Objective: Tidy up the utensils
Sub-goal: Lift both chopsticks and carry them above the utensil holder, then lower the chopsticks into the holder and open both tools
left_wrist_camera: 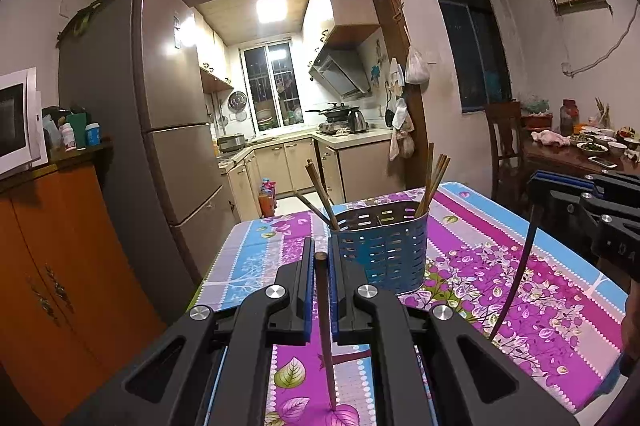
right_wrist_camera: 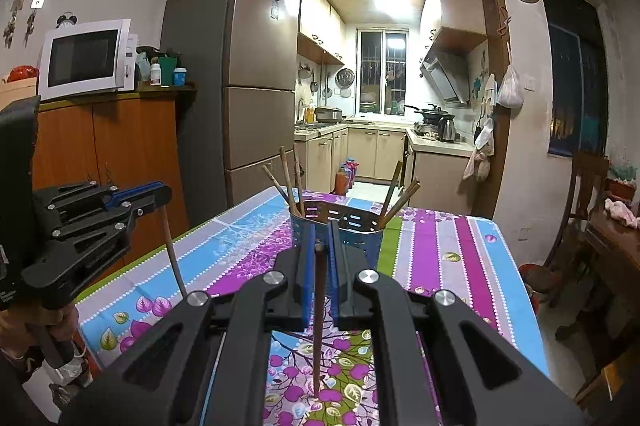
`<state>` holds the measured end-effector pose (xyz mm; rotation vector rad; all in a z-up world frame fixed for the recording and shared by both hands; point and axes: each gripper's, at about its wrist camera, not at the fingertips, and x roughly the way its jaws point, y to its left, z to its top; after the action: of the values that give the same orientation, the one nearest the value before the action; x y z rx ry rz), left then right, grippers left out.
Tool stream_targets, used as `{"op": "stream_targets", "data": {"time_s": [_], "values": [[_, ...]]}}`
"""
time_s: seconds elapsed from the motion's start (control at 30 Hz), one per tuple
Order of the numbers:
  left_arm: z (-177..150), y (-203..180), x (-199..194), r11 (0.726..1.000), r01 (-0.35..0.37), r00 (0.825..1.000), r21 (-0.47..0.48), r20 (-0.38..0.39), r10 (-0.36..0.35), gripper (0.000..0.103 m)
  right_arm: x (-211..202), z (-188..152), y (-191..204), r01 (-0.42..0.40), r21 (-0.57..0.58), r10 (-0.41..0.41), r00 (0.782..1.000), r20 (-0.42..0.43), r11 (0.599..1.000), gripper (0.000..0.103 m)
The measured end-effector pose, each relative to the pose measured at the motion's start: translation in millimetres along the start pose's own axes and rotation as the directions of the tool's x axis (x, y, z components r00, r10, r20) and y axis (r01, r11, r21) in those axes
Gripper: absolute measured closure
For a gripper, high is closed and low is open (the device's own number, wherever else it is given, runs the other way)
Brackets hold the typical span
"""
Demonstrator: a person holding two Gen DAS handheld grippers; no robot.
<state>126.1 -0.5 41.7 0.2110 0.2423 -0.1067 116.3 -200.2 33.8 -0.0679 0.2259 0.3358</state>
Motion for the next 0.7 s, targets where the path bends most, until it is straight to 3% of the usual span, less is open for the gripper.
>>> {"op": "stream_targets", "data": {"time_s": [0.37, 0.5, 0.7], "values": [[19.4, -4.9, 6.5, 1.0, 0.025, 1.0, 0.016, 0.017, -0.025, 0.095, 14.7, 32.6, -4.9, -0.004, -0.023, 0.005, 1.0, 0.03, 1.0, 0.098], [53.6, 0.1, 15.4, 0.995, 0.102, 0.994, -0.014, 0.046, -0.101, 0.095, 23.0, 65.3, -18.4, -0.018, 0.013, 0.017, 0.997, 0.069, 1.0, 0.098], [126.4, 5.2, 36.8, 0.981, 0.19, 0.972, -0.047, 0.148, -0.182, 0.095, 38.5, 115.1, -32.3, -0.031, 0.044, 0.025, 0.991, 0.134, 0.999, 0.098]]}}
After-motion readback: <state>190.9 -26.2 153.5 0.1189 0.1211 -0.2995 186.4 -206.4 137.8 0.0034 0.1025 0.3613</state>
